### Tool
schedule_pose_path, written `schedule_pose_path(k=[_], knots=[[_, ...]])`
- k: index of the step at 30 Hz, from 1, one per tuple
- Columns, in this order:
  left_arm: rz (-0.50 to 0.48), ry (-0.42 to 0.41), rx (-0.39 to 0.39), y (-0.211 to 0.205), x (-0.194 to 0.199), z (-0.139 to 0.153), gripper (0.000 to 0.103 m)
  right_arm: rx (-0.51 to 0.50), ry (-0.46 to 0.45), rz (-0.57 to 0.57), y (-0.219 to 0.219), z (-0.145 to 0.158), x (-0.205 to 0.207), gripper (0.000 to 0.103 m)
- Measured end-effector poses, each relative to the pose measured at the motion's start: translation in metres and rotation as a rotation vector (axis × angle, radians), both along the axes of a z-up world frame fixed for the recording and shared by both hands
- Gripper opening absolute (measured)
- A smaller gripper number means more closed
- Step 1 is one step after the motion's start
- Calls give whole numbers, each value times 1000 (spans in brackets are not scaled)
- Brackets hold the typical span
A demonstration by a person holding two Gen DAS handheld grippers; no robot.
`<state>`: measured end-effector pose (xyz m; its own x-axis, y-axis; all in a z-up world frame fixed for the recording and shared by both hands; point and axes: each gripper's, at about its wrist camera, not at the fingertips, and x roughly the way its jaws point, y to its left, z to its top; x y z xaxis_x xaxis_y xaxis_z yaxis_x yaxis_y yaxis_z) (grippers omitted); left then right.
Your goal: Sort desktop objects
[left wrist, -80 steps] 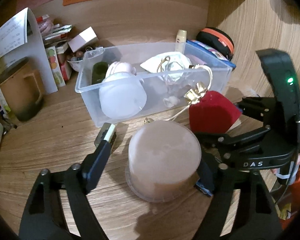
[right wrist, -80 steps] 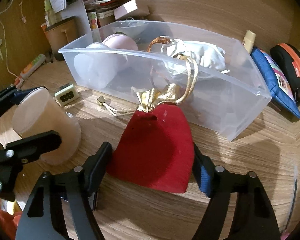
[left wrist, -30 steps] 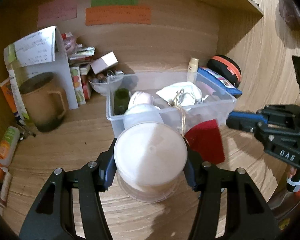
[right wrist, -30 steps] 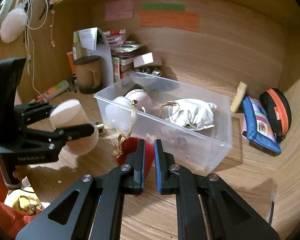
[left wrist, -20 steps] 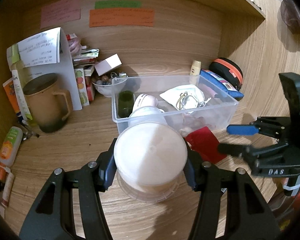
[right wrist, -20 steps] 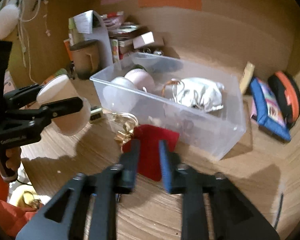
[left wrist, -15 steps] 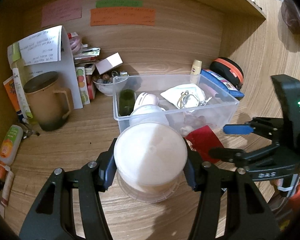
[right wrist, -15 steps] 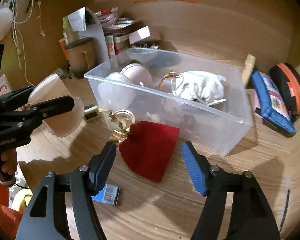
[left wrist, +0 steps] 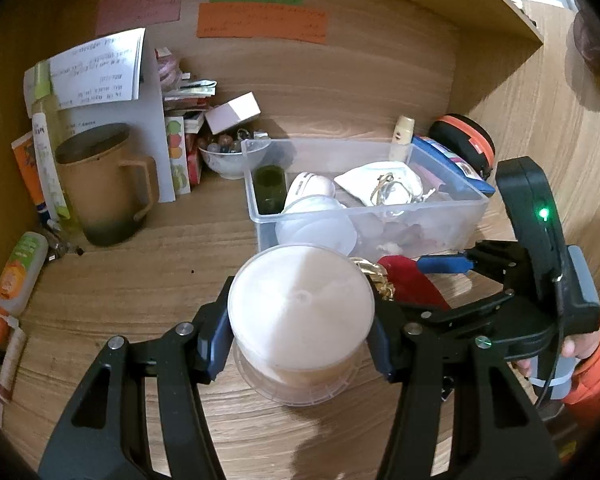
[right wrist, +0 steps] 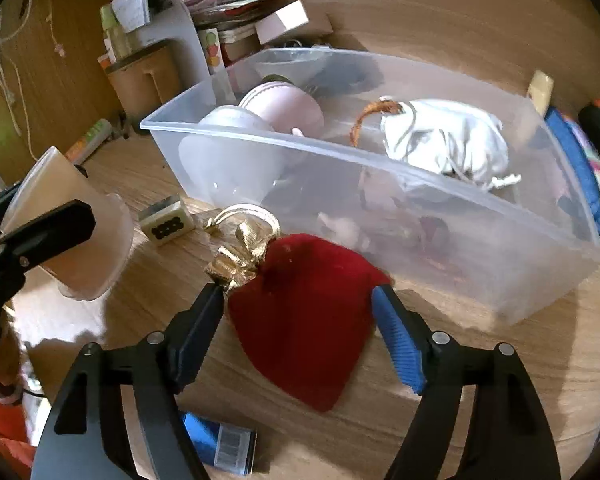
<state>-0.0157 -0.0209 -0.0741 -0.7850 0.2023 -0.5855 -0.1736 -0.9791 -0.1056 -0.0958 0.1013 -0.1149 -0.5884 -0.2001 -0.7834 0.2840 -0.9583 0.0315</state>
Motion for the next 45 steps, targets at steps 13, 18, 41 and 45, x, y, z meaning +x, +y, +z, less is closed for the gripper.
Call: schedule_pose_path(k=[13, 18, 41, 45], knots=[[-8, -6, 20, -4, -4, -4, 56, -5, 37, 64, -13, 7, 4, 28], [4, 8, 22, -8, -5, 2, 56, -25, 70, 69, -12, 18, 12, 27], [15, 97, 10, -3, -14, 51, 56, -71, 270, 74, 10, 84, 46, 27], [12, 106, -14, 2, -18, 57, 56, -91, 299, 62, 20, 94, 47, 27]])
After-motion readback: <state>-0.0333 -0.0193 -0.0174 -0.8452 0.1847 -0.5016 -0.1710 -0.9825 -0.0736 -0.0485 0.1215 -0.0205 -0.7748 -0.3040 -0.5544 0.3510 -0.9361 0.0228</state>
